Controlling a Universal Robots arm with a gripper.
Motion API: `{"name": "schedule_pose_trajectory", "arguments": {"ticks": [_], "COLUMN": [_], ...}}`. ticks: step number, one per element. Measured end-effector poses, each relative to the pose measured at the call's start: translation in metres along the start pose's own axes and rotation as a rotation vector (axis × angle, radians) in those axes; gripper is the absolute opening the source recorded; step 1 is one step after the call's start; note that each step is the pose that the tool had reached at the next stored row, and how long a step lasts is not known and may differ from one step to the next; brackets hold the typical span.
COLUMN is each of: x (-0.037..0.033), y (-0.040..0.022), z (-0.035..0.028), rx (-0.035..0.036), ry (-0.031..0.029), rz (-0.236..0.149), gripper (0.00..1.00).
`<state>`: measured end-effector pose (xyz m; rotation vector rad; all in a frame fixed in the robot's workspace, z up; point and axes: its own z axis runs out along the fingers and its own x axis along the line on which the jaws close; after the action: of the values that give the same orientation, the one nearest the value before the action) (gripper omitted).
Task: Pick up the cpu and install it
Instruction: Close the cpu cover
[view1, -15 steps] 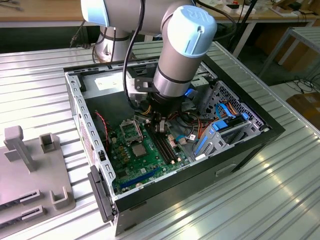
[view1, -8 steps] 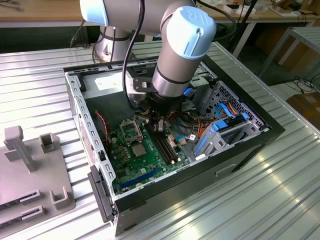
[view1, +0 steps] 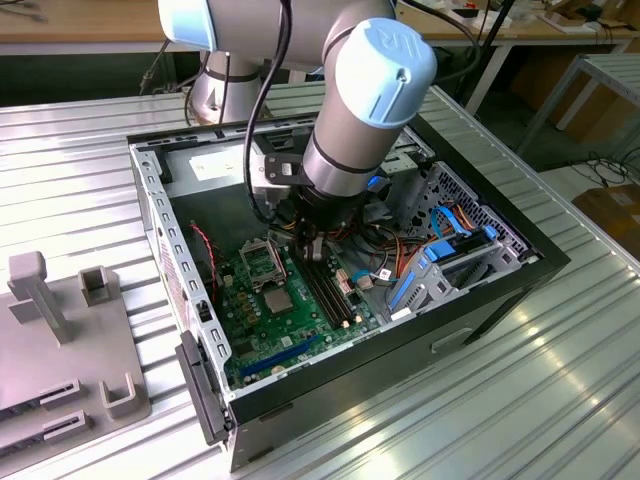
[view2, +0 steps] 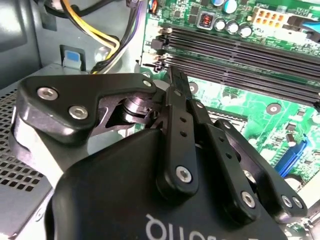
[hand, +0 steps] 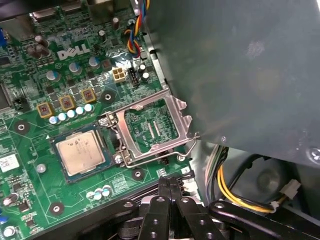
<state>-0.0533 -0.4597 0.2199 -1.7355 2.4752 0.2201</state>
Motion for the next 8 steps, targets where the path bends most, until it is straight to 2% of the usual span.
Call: {"name": "schedule_pose_trajectory", "arguments": {"ticks": [2,8], "x": [-0.0001,-0.003], "y": [0.0001,0.0012], "z": [0.0001,0.0008], "rx": [-0.0025,-0.0045], "ry": [-0.0038,-0.0044], "rz": [-0.006,-0.016], "gripper": [0.11,0.11]}}
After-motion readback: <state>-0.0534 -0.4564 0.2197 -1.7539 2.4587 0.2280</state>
